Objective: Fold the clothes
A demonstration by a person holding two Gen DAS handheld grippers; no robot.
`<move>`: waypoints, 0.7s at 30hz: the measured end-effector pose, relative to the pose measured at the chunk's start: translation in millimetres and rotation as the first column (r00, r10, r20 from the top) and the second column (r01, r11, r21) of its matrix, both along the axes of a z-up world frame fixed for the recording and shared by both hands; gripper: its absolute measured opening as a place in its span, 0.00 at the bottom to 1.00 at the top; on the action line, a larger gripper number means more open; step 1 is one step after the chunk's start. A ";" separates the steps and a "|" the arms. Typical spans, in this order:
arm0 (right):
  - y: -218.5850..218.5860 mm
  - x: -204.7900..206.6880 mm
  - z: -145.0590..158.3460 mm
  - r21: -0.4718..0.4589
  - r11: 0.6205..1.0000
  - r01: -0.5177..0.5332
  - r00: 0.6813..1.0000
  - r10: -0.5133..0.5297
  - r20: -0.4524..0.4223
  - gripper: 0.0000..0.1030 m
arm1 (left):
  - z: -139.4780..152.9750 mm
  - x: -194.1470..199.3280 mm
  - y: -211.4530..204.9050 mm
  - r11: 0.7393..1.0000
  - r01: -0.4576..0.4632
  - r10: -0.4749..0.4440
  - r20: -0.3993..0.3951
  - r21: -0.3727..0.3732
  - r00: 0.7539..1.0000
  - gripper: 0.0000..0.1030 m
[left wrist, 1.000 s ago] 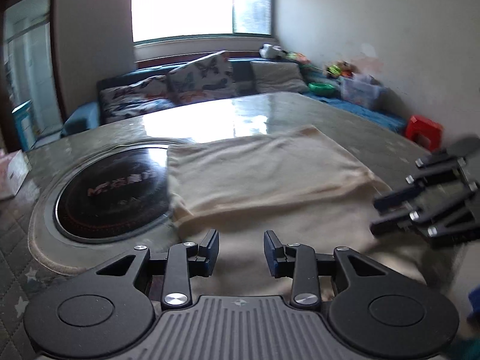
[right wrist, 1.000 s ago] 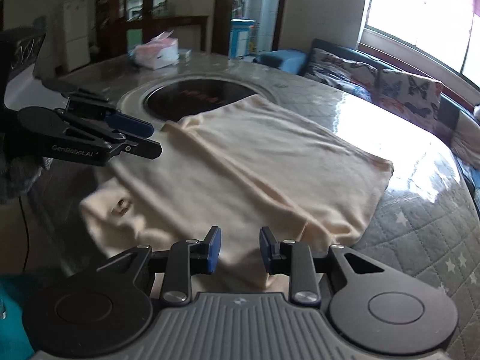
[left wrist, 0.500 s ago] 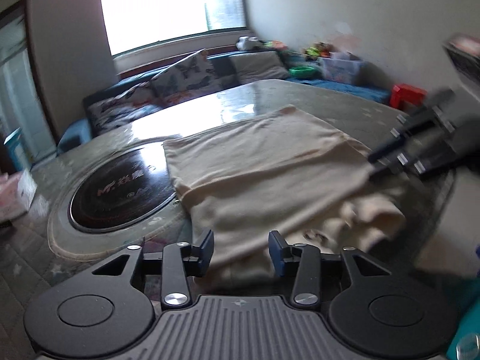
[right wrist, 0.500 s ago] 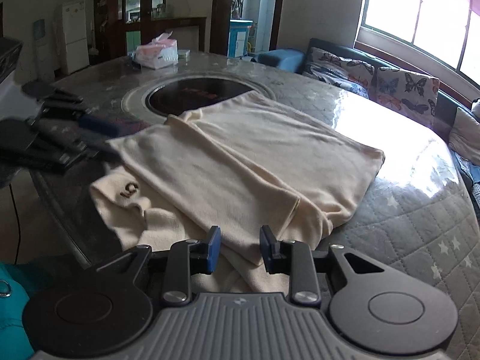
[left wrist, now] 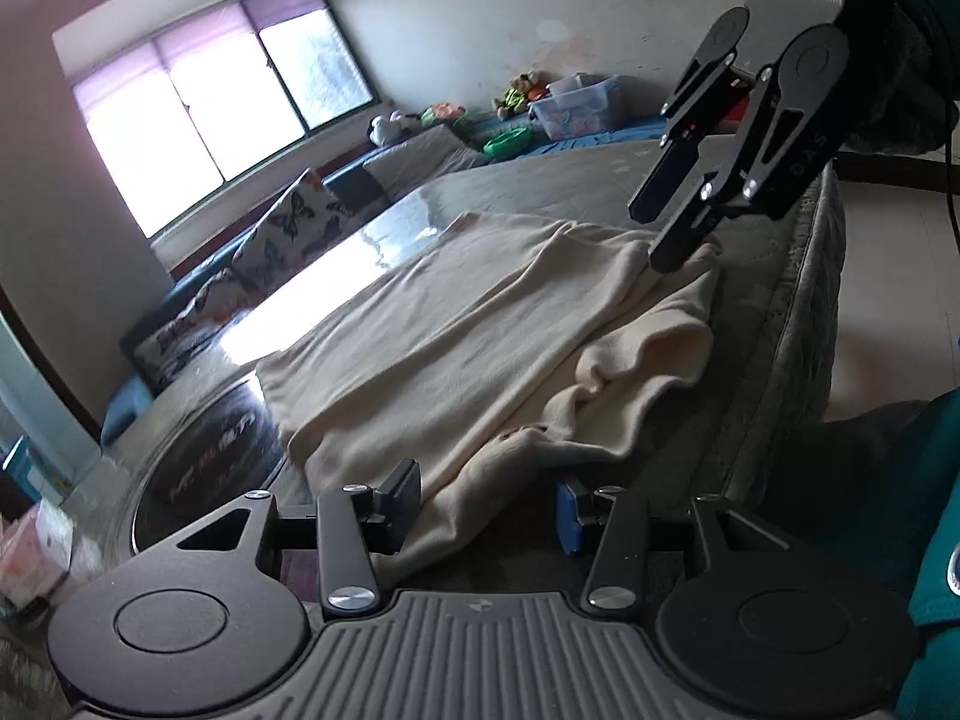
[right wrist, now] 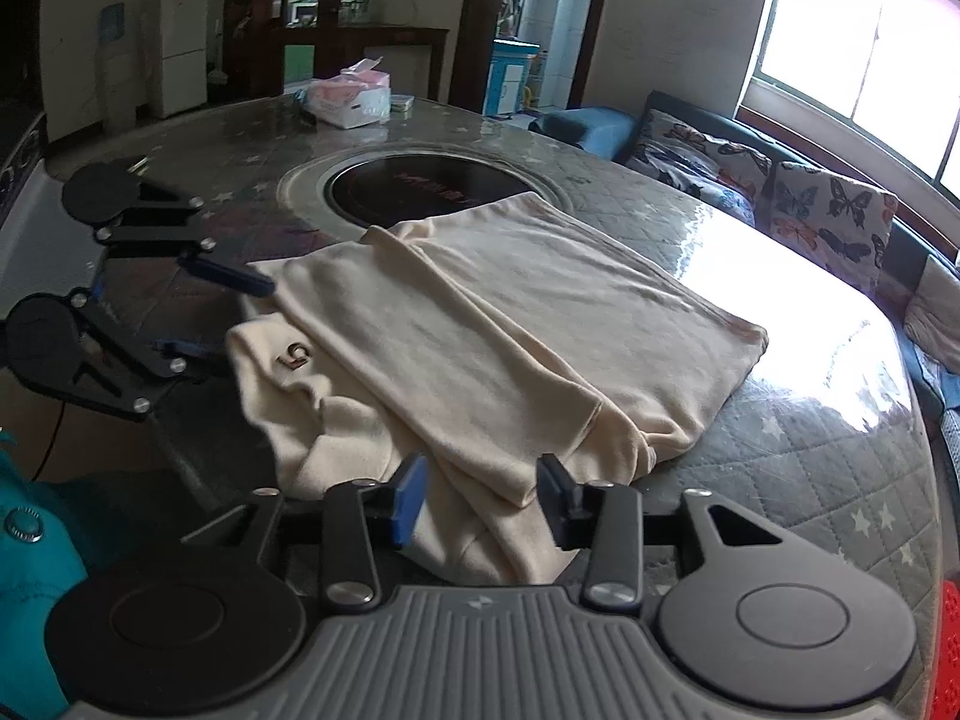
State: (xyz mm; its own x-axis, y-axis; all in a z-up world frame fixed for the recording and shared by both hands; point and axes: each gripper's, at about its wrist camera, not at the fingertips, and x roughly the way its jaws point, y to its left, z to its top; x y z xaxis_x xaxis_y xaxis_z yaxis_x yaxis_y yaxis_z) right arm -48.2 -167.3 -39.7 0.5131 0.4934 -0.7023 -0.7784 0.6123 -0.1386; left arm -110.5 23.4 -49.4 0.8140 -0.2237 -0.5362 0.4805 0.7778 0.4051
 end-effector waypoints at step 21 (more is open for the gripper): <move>28.9 0.5 -20.0 -0.050 0.989 -0.139 0.987 0.142 0.072 0.39 | 26.1 60.8 15.8 0.971 -0.079 0.068 -0.052 -0.225 0.996 0.15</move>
State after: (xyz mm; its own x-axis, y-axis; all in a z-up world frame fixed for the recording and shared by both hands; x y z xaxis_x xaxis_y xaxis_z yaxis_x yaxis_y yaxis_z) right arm -47.7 -138.4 -59.7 0.4927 0.5336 -0.6874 -0.8427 0.4894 -0.2242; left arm -49.7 39.2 -23.3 0.8094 -0.2838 -0.5141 0.4321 0.8807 0.1941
